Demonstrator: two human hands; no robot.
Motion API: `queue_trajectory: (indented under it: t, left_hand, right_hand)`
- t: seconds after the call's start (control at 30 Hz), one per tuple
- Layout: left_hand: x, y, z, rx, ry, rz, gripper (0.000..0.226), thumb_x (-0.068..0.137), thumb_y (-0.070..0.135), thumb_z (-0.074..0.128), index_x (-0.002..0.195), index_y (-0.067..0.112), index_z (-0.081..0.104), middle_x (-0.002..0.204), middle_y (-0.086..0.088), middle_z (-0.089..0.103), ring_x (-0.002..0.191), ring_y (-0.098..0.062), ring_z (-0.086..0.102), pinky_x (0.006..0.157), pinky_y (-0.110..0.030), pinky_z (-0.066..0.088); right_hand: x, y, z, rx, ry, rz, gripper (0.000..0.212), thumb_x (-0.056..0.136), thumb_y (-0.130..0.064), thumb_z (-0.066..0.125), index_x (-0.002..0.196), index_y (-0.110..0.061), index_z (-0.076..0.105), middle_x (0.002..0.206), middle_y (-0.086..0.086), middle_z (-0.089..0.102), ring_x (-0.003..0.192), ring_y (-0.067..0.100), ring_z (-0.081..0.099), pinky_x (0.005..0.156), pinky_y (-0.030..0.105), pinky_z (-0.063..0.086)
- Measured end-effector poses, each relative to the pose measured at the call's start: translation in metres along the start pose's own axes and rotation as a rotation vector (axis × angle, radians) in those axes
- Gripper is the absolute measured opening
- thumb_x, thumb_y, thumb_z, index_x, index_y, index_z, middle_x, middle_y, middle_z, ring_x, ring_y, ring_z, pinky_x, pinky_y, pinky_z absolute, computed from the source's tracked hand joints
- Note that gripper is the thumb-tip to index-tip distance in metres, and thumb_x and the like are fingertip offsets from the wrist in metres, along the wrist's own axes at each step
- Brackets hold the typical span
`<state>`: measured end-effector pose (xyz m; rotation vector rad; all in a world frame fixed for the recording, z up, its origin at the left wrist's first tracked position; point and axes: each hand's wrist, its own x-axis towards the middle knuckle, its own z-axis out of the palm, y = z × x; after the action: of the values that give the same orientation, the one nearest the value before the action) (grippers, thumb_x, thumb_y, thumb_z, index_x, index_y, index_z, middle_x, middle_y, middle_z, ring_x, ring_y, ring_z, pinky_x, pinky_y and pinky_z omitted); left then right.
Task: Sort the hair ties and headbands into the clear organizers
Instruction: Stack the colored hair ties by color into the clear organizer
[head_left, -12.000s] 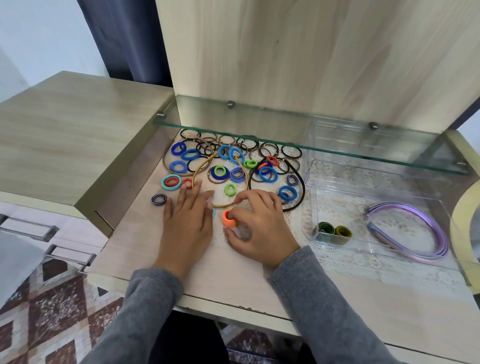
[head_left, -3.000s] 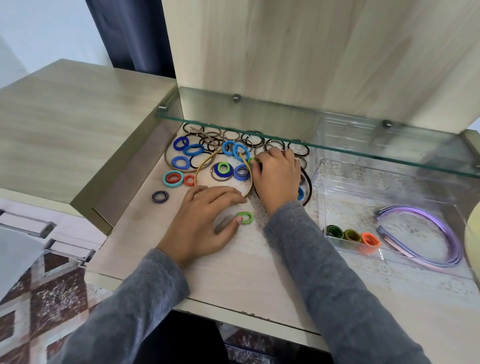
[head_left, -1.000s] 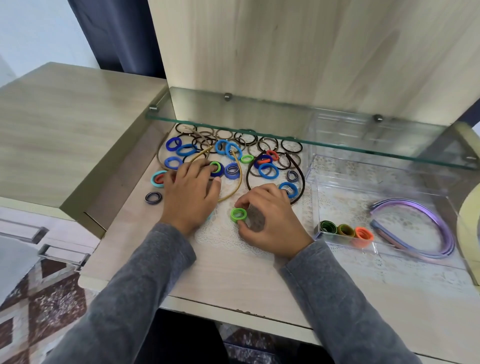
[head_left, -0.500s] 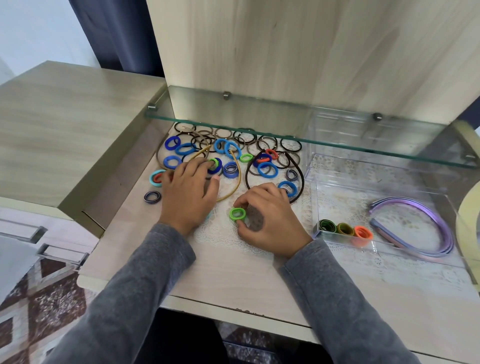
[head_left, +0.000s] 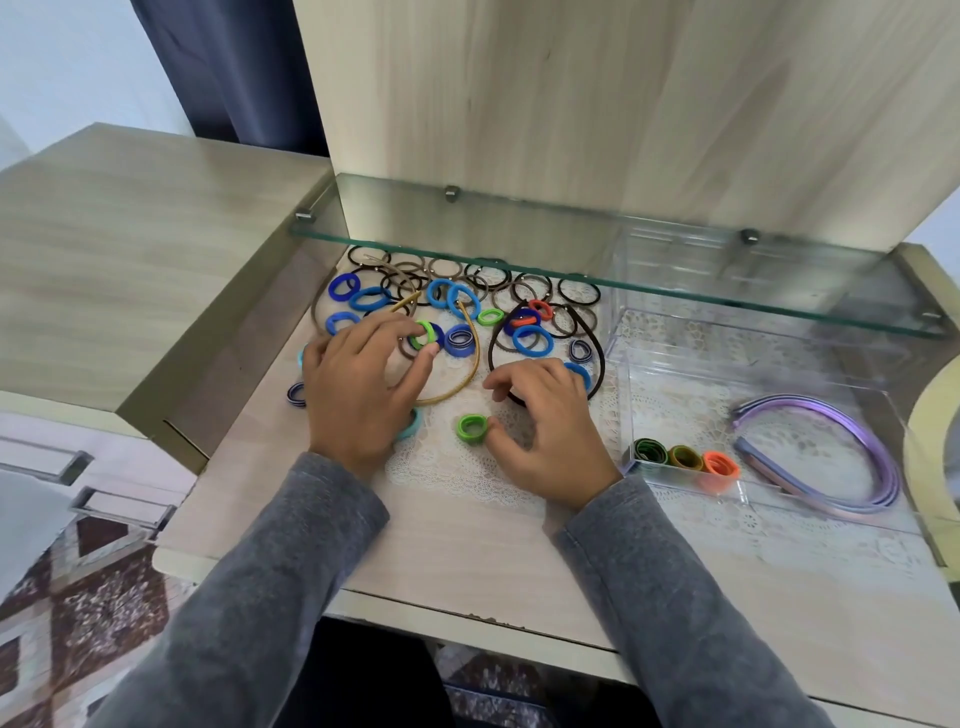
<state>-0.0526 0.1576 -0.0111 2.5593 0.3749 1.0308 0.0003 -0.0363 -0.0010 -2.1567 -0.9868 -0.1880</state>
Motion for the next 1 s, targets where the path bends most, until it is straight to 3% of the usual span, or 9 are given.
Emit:
queue_trajectory:
  t: [0.13, 0.23, 0.47, 1.0]
  left_hand:
    - [-0.004, 0.002, -0.004, -0.07, 0.062, 0.134, 0.015, 0.096, 0.033, 0.064, 0.102, 0.021, 0.072, 0.113, 0.009, 0.07, 0.102, -0.016, 0.066, 0.086, -0.045, 0.045]
    - [-0.013, 0.005, -0.009, -0.064, 0.058, 0.28, 0.014, 0.097, 0.031, 0.065, 0.1, 0.019, 0.072, 0.11, 0.008, 0.071, 0.098, -0.015, 0.067, 0.085, -0.038, 0.044]
    - [-0.028, 0.013, -0.013, -0.096, -0.139, 0.477, 0.014, 0.091, 0.031, 0.068, 0.099, 0.02, 0.071, 0.107, 0.008, 0.07, 0.098, -0.014, 0.066, 0.083, -0.037, 0.045]
    - [-0.028, 0.015, -0.014, -0.034, -0.29, 0.469, 0.024, 0.091, 0.04, 0.058, 0.108, 0.027, 0.069, 0.11, 0.012, 0.069, 0.105, -0.012, 0.062, 0.088, -0.032, 0.038]
  right_hand:
    - [0.0, 0.0, 0.0, -0.008, 0.036, 0.034, 0.03, 0.076, -0.037, 0.049, 0.101, -0.024, 0.058, 0.091, -0.015, 0.055, 0.098, 0.009, 0.043, 0.09, 0.035, 0.033]
    - [0.0, 0.0, -0.001, -0.027, 0.077, 0.069, 0.027, 0.077, -0.037, 0.047, 0.097, -0.023, 0.057, 0.093, -0.017, 0.055, 0.099, 0.009, 0.042, 0.09, 0.033, 0.031]
    - [0.0, 0.005, 0.003, -0.078, 0.189, 0.152, 0.017, 0.08, -0.027, 0.047, 0.094, -0.023, 0.056, 0.095, -0.016, 0.057, 0.099, 0.007, 0.042, 0.086, 0.031, 0.03]
    - [0.002, 0.009, 0.006, -0.069, 0.202, 0.189, 0.016, 0.08, -0.021, 0.05, 0.095, -0.02, 0.056, 0.096, -0.012, 0.058, 0.1, 0.01, 0.041, 0.086, 0.036, 0.035]
